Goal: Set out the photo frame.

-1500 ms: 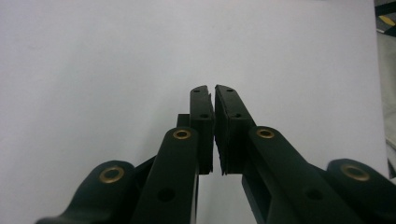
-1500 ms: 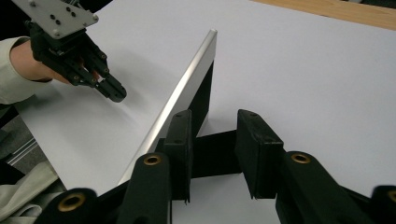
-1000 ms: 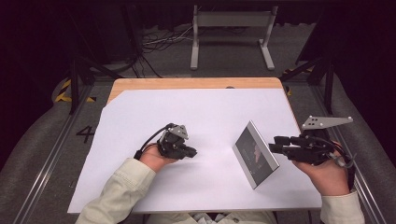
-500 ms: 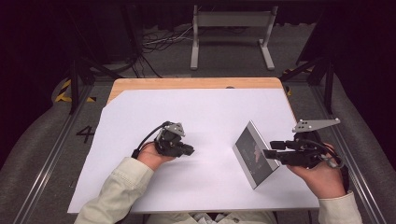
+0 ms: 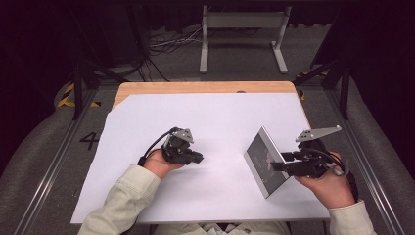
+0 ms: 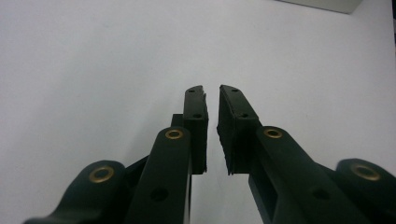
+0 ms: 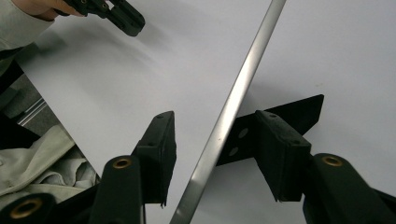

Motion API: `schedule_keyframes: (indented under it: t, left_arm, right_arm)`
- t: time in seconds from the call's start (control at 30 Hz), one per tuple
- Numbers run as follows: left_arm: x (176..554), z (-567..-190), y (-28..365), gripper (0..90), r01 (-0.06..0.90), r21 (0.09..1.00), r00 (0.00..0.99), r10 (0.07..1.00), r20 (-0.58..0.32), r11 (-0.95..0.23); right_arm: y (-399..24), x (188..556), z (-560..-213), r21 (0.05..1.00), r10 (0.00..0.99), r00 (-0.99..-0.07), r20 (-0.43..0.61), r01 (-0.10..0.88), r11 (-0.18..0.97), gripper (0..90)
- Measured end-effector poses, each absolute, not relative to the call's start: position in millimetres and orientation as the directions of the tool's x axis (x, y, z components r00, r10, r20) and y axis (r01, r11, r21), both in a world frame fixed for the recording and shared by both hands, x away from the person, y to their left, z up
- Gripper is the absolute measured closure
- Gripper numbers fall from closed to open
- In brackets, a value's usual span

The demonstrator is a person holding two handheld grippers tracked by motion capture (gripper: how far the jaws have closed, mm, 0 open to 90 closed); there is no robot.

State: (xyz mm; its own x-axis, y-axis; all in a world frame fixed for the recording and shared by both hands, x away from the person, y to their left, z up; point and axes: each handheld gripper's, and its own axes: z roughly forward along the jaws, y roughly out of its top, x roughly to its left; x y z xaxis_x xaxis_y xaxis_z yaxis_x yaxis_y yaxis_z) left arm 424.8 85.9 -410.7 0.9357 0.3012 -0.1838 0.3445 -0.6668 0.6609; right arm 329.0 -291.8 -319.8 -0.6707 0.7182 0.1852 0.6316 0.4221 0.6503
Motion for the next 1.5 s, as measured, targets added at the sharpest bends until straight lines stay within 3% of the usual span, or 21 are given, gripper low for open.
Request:
schedule_keyframes:
  t: [0.2, 0.53, 1.07, 1.5]
  left_arm:
    - [424.7, -411.0, 85.9, 81.4, 0.349, 0.659, 0.934, 0.305, -0.186, -0.666]
    - [425.3, -412.7, 84.2, 81.0, 0.349, 0.657, 0.934, 0.303, -0.188, -0.668]
    - [426.1, -413.3, 85.0, 81.0, 0.353, 0.653, 0.933, 0.302, -0.194, -0.670]
    - [426.3, -413.0, 85.5, 81.1, 0.355, 0.653, 0.932, 0.305, -0.194, -0.669]
  right_arm:
    - [-288.2, 330.2, -323.6, 0.631, 0.715, -0.673, 0.189, 0.641, 0.437, 51.8]
    - [-284.5, 330.8, -326.4, 0.608, 0.712, -0.680, 0.174, 0.643, 0.466, 63.7]
    - [-282.1, 328.5, -323.5, 0.599, 0.736, -0.663, 0.139, 0.648, 0.471, 69.8]
    - [-287.1, 327.2, -318.6, 0.607, 0.752, -0.650, 0.108, 0.642, 0.468, 83.7]
